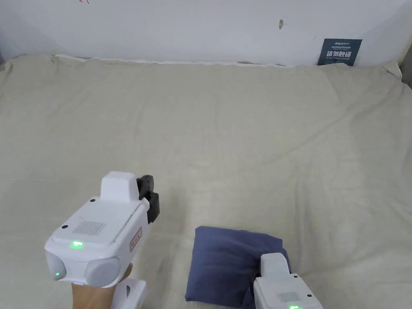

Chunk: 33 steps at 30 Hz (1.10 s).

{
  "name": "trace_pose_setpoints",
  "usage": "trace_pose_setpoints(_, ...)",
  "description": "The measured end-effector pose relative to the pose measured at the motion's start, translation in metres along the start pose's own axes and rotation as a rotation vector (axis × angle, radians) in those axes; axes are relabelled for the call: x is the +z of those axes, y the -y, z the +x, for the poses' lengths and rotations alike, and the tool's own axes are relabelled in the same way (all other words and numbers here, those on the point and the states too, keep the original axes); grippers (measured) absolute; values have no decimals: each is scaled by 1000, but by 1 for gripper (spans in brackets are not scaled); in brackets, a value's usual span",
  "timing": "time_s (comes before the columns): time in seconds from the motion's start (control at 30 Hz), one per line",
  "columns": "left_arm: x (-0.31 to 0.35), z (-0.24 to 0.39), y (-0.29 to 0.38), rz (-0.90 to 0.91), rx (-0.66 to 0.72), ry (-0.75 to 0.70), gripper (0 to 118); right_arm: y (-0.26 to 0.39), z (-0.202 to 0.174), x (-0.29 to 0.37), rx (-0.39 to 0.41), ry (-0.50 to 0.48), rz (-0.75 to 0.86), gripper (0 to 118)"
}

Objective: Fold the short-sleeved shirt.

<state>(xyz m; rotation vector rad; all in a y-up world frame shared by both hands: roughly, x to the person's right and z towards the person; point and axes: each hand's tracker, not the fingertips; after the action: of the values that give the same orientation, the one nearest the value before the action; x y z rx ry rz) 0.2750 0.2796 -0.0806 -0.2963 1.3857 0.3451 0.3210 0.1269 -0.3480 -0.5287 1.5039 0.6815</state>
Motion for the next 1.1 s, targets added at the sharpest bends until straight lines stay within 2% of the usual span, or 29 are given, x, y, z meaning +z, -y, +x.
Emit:
trace_pose_setpoints(0.1,-17,-3,18,-165,144,92,3,4,2,1,-26,-1,13,1)
trace_pose_setpoints(0.13,-23,-4,24,-225,188,124,10,4,2,2,-24,-1,16,1)
trace_pose_setpoints(0.17,-32,-6,30,-300,236,158,22,4,2,2,-20,-2,18,1)
trace_pose_setpoints(0.23,-47,-7,42,-430,335,224,80,4,4,2,-27,-8,17,1)
trace_pose_setpoints(0.27,-54,-6,50,-481,340,237,104,4,5,1,-36,-14,16,1)
trace_pose_setpoints(0.3,-61,-5,58,-532,360,255,118,5,7,2,-48,-20,16,1)
trace_pose_setpoints(0.37,-67,-3,69,-550,387,263,117,5,9,2,-65,-29,15,1)
trace_pose_setpoints(0.5,-91,-2,87,-694,410,296,117,5,11,2,-75,-41,14,1)
trace_pose_setpoints(0.57,-99,0,97,-735,443,355,111,5,12,2,-77,-46,14,1)
trace_pose_setpoints(0.67,-106,6,106,-798,453,405,63,6,14,1,-89,-54,18,1)
trace_pose_setpoints(0.7,-105,10,108,-795,450,404,51,6,14,1,-91,-57,18,1)
trace_pose_setpoints(0.73,-105,12,109,-788,455,414,49,6,14,2,-90,-59,18,1)
trace_pose_setpoints(0.77,-103,15,109,-780,453,399,42,6,15,2,-90,-60,19,1)
trace_pose_setpoints(0.8,-104,17,107,-779,446,388,24,6,16,2,-93,-65,20,1)
trace_pose_setpoints(0.9,-103,20,104,-764,462,393,18,4,19,4,-102,-79,21,1)
trace_pose_setpoints(1.0,-95,22,97,-734,419,372,17,-7,21,11,-87,-92,19,1)
trace_pose_setpoints(1.1,-88,9,78,-681,395,381,16,-25,22,26,-67,-85,90,2)
